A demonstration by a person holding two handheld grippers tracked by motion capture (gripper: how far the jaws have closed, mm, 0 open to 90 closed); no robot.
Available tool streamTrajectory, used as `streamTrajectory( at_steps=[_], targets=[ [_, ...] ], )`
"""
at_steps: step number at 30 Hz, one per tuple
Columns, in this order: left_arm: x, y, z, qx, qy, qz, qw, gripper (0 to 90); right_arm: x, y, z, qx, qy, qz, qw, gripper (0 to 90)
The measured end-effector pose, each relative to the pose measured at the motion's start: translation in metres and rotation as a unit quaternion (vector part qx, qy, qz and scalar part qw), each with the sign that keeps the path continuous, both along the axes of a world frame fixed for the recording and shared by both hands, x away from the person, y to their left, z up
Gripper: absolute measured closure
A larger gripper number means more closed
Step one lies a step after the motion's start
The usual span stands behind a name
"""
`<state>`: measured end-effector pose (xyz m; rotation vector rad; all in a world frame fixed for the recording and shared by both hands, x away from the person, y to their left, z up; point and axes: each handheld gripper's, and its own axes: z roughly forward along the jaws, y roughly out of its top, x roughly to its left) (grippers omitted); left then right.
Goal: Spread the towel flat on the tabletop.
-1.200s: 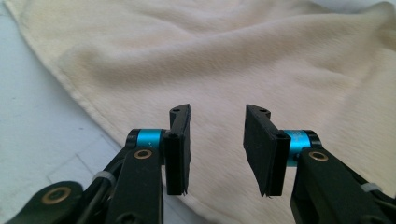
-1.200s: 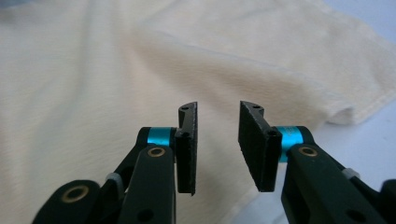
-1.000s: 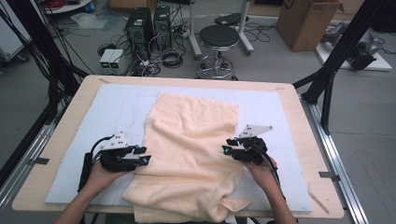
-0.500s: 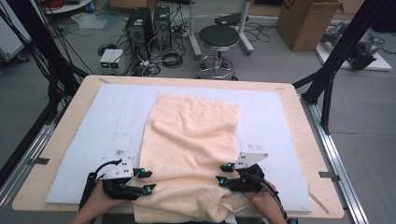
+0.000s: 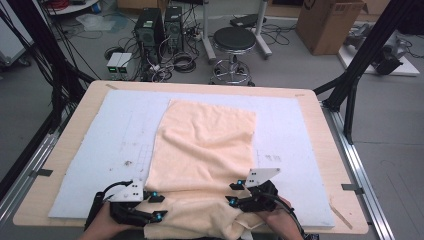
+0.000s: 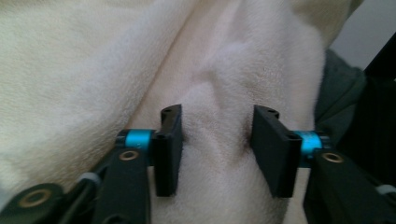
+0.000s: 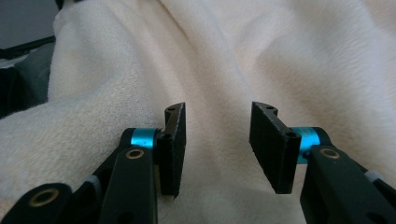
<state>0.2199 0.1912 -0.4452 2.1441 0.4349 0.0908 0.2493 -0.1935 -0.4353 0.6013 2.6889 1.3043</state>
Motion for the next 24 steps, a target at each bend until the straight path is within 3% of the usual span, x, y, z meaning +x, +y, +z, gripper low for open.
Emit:
streamTrajectory(
  at_steps=[3,5,8,10,12,14,17,21,24],
  targets=[
    [0.001,0.002,0.000,-0.008,0.010,-0.001,0.9999,77.0,-0.002,0.002,-0.002,-0.001,0.005,0.000,1.0000,56.2],
    [-0.005,0.004,0.001,-0.010,0.008,-0.010,0.9999,80.3,-0.003,0.001,0.000,0.001,0.005,0.001,1.0000,56.2],
    [-0.017,0.006,0.004,-0.009,0.021,-0.051,0.9984,82.1,-0.005,-0.001,0.006,0.004,-0.006,-0.004,1.0000,55.6],
    [-0.023,0.008,0.010,-0.028,0.028,-0.075,0.9964,81.3,-0.001,-0.002,0.011,0.004,-0.014,-0.010,0.9998,54.9],
    [-0.022,0.007,0.020,-0.066,0.037,-0.084,0.9935,76.5,0.006,-0.004,0.015,0.003,-0.022,-0.019,0.9996,54.3],
    [-0.018,-0.005,0.030,-0.081,0.029,-0.074,0.9935,64.7,0.016,-0.005,0.020,0.006,-0.031,-0.037,0.9988,53.8],
    [-0.008,-0.040,0.036,-0.066,0.009,-0.091,0.9936,58.9,0.034,-0.006,0.026,0.009,-0.037,-0.061,0.9974,53.3],
    [0.008,-0.085,0.027,-0.036,0.013,-0.105,0.9937,51.5,0.053,-0.008,0.028,0.007,-0.039,-0.087,0.9954,52.6],
    [0.014,-0.106,0.017,-0.015,0.017,-0.113,0.9933,50.6,0.064,-0.012,0.029,0.012,-0.043,-0.101,0.9939,52.6]
  ],
)
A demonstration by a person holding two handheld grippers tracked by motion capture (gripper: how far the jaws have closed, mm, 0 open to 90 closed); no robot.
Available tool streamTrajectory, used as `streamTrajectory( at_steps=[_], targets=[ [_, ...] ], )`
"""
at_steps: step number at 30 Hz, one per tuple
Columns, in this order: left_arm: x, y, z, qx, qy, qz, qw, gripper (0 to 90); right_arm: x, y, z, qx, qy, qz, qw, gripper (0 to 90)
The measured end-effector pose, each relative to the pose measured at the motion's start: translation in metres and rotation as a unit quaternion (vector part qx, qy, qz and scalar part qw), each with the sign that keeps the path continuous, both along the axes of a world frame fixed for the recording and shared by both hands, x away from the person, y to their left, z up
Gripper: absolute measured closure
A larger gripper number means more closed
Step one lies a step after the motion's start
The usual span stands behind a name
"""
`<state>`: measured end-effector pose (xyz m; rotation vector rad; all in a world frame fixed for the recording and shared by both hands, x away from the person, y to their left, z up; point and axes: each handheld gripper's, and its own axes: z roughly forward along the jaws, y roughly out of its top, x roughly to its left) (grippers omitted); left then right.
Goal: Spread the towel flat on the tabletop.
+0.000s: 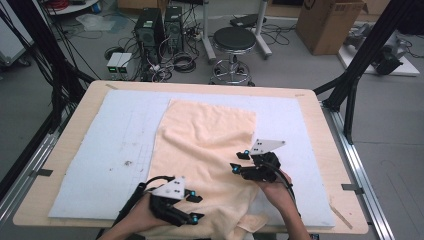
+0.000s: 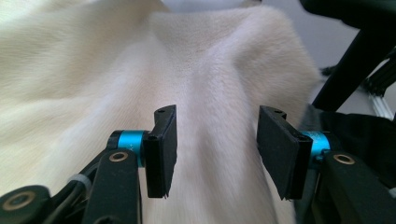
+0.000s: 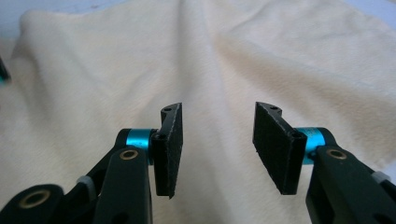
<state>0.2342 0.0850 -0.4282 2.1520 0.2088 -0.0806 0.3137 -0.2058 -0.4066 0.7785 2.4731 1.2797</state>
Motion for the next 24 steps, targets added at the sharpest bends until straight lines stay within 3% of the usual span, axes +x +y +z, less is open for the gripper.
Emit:
streamTrajectory(
  at_steps=[2,4,7,9,10,11,14,16,18,21,22,24],
  targets=[
    [-0.001,-0.008,-0.005,0.013,0.004,-0.004,0.9999,67.3,0.005,-0.002,-0.001,0.000,-0.002,-0.009,1.0000,52.6],
    [-0.006,-0.013,-0.007,0.031,-0.005,-0.016,0.9994,79.8,0.007,-0.004,-0.003,-0.002,0.005,-0.015,0.9999,52.6],
    [-0.020,-0.010,-0.004,0.027,0.003,-0.054,0.9981,82.5,0.005,-0.004,-0.002,-0.007,0.005,-0.013,0.9999,52.3],
    [-0.032,-0.006,0.001,0.029,0.012,-0.103,0.9942,82.5,0.001,-0.005,0.001,-0.006,-0.002,-0.013,0.9999,52.3],
    [-0.037,-0.005,0.003,0.031,0.011,-0.116,0.9927,81.6,0.000,-0.007,0.002,-0.004,-0.004,-0.015,0.9999,52.4],
    [-0.039,-0.002,0.005,0.027,0.006,-0.118,0.9927,77.7,-0.001,-0.008,0.003,-0.002,-0.004,-0.014,0.9999,52.3],
    [-0.031,0.005,0.011,-0.002,0.009,-0.083,0.9965,58.1,-0.001,-0.008,0.002,0.001,0.000,-0.017,0.9999,52.1],
    [-0.020,0.016,0.014,-0.020,0.002,-0.055,0.9983,55.5,0.000,-0.006,0.001,-0.004,0.003,-0.012,0.9999,52.0],
    [-0.007,0.031,0.017,-0.032,-0.010,-0.010,0.9994,55.5,0.001,-0.004,-0.001,-0.016,0.007,-0.005,0.9998,51.8],
    [0.010,0.056,0.018,-0.046,-0.024,0.060,0.9968,56.1,0.004,-0.005,-0.005,-0.018,0.017,-0.005,0.9997,51.7],
    [0.016,0.065,0.017,-0.039,-0.031,0.084,0.9952,56.7,0.004,-0.005,-0.006,-0.017,0.019,-0.005,0.9997,51.7],
    [0.024,0.079,0.012,-0.021,-0.045,0.134,0.9897,57.1,0.005,-0.005,-0.009,-0.018,0.022,-0.006,0.9996,51.8]
  ],
)
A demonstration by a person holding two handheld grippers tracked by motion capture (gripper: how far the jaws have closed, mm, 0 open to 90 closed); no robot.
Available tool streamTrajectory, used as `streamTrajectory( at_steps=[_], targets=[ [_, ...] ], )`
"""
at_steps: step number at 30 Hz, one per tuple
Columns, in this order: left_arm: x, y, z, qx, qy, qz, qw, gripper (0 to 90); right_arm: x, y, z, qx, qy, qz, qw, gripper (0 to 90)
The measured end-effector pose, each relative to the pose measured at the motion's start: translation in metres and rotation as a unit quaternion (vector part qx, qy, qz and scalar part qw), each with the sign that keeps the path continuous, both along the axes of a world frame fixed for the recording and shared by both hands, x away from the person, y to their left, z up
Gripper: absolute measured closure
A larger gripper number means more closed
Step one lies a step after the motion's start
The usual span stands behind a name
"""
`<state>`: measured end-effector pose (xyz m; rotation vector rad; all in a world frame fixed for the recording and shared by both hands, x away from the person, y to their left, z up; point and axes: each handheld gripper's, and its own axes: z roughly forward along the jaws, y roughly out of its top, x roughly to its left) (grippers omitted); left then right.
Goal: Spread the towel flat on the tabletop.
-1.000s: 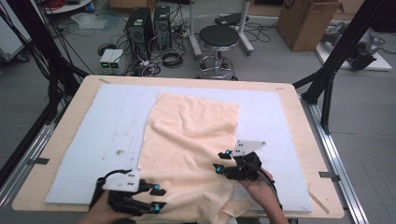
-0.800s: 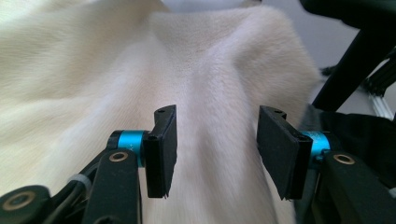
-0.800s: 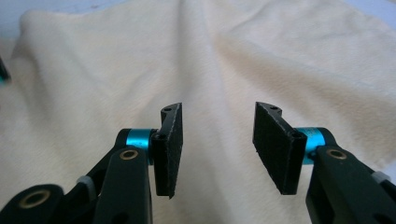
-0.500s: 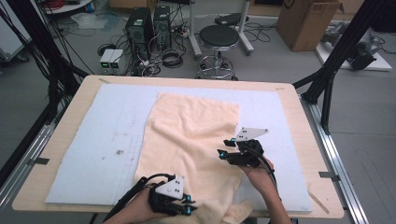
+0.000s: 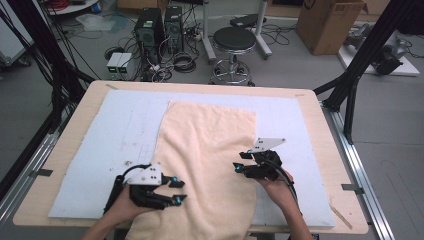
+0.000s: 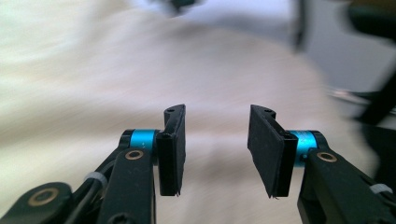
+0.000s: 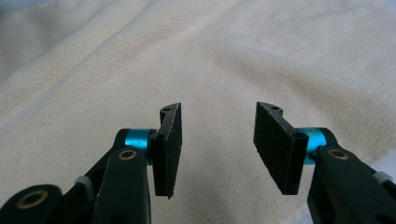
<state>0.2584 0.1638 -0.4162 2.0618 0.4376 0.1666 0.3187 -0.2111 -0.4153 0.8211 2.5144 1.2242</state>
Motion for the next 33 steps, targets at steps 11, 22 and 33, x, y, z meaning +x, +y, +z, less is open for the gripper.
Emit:
streamTrajectory(
  at_steps=[11,22,33],
  targets=[
    [0.008,0.043,-0.032,0.053,0.015,0.071,0.9959,56.0,0.003,-0.006,-0.025,-0.029,0.034,0.004,0.9990,56.4],
    [-0.014,0.048,-0.031,0.050,0.028,0.075,0.9956,54.6,-0.016,-0.012,-0.023,-0.052,0.031,0.003,0.9982,57.7],
    [-0.013,0.050,-0.026,0.027,0.014,0.080,0.9963,52.1,-0.028,-0.020,-0.015,-0.007,0.019,0.024,0.9995,50.8]
  ],
)
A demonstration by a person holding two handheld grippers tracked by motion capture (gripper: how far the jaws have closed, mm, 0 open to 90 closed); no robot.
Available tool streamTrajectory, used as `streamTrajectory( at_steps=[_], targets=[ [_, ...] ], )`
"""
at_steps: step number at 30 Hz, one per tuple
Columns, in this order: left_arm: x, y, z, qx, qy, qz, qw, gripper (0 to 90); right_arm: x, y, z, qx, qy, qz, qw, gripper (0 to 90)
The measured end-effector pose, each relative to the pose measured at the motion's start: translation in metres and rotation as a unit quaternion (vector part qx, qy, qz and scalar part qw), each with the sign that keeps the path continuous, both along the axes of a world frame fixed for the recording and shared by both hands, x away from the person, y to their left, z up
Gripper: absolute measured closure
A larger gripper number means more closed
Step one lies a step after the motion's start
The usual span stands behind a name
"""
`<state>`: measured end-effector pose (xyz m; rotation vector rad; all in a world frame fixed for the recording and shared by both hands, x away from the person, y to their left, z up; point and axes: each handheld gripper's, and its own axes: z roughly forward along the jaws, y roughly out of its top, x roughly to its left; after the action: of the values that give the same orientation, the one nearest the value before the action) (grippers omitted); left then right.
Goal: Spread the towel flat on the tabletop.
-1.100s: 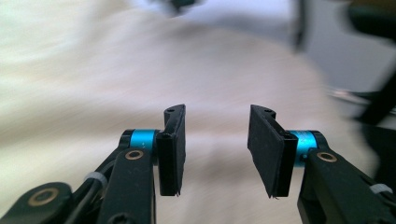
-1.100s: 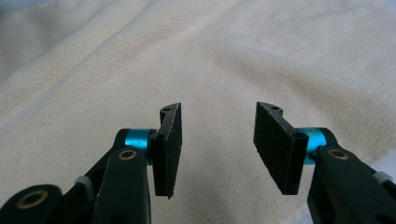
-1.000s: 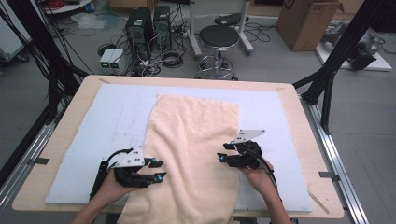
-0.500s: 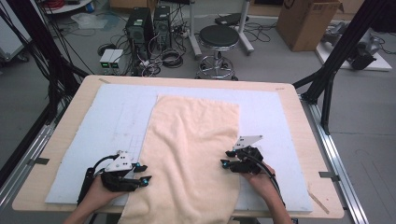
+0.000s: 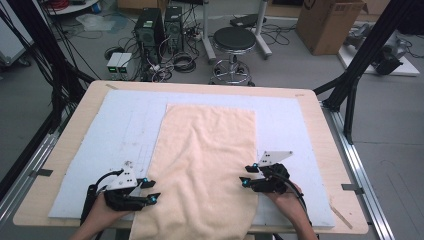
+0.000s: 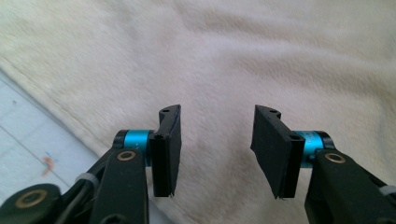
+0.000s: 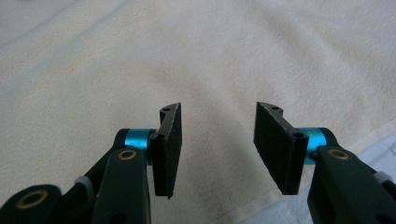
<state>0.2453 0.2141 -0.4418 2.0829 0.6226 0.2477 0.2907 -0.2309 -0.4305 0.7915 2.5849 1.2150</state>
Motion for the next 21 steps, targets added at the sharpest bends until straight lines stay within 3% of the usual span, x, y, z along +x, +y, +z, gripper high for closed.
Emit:
streamTrajectory(
  at_steps=[6,13,21],
  targets=[
    [0.014,0.001,0.007,-0.017,-0.013,0.027,0.9994,47.6,0.005,-0.005,0.004,0.028,-0.006,-0.023,0.9993,45.1],
    [0.029,-0.001,0.014,-0.036,-0.013,0.049,0.9980,42.7,0.014,-0.007,0.010,0.044,-0.012,-0.042,0.9981,36.6],
    [0.039,0.002,0.018,-0.036,-0.011,0.059,0.9975,40.4,0.023,-0.004,0.011,0.061,-0.017,-0.051,0.9967,29.7]
  ],
)
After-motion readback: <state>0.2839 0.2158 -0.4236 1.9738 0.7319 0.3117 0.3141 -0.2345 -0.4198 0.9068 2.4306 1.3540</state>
